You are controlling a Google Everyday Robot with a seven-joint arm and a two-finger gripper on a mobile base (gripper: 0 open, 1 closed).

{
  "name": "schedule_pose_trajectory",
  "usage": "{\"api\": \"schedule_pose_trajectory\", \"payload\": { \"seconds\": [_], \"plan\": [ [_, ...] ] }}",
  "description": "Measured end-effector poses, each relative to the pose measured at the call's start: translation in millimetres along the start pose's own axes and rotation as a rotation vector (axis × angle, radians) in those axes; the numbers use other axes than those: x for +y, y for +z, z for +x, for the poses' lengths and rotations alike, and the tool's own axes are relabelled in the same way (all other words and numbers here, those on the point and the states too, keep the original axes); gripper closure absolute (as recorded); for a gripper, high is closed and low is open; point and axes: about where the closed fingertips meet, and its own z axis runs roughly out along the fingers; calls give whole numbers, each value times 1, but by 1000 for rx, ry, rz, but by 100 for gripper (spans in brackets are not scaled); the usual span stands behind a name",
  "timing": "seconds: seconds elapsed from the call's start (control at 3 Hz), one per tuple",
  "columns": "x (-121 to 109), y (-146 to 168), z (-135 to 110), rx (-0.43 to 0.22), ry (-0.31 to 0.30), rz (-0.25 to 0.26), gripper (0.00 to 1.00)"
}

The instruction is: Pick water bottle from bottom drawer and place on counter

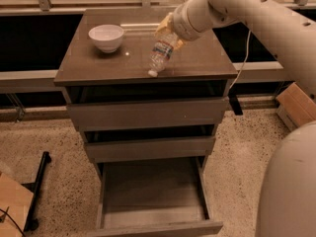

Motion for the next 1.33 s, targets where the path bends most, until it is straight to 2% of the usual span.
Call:
{"api": "schedule_pose_trajectory", "payload": {
  "seconds": [0.33, 0.67, 1.0, 1.33],
  "plan": [
    [6, 23, -39, -60, 36, -83, 100],
    [3, 51, -63, -77, 76, -112, 85],
    [-3, 77, -73, -67, 105, -115, 62],
    [-2, 80, -73, -67, 104, -117, 39]
  ]
}}
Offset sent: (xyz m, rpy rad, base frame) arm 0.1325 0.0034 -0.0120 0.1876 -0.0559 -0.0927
